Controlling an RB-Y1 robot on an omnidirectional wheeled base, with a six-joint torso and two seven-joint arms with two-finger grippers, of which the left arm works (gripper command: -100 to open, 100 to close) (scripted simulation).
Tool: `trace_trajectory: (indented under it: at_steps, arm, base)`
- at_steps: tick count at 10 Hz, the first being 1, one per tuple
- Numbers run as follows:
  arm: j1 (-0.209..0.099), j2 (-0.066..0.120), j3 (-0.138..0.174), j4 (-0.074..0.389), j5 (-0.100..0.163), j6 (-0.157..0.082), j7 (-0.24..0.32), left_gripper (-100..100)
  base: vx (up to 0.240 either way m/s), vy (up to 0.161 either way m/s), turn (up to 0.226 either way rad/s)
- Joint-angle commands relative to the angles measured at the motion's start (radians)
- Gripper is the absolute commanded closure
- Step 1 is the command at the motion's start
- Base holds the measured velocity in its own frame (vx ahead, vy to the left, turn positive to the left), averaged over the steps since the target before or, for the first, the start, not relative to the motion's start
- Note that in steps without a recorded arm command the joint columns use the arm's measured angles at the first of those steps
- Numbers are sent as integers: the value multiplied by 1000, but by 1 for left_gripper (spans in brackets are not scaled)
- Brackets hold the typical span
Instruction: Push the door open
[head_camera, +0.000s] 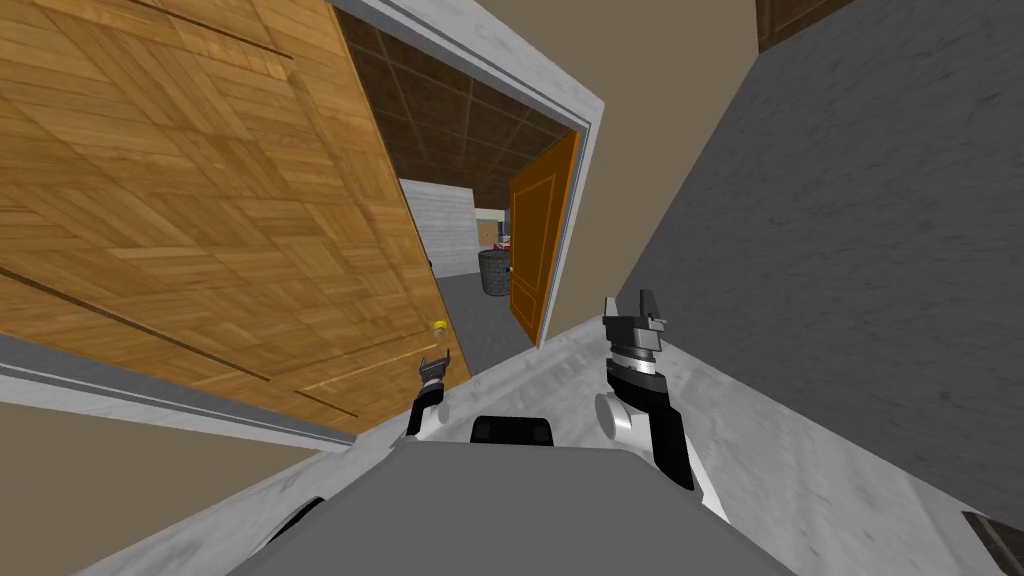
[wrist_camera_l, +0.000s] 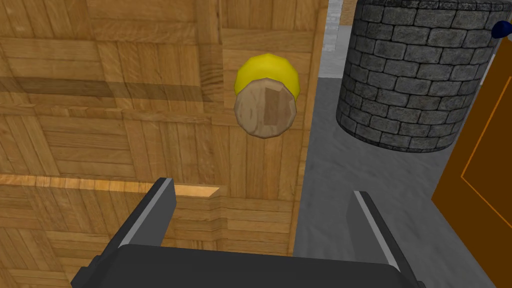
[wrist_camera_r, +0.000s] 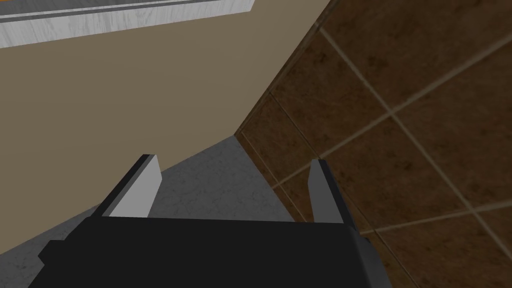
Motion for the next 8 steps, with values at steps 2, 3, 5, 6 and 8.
trace_trajectory:
  at_steps: [2,3,5,6,8]
  arm:
    - [0,-1,2,7,2,-5,3,-100]
    - [0,-1,3,10,3,-7,4,-100]
    - [0,-1,6,17,5,-12,7,-100]
    - [-1,-2,7,21,6,-14,9,-100]
    - [-1,-2,9,26,7,-18,11,-100]
  base:
    - [141,70,-30]
    - [199,112,-35]
    - [214,115,-40]
    - [193,121,-30]
    - [172,111,-28]
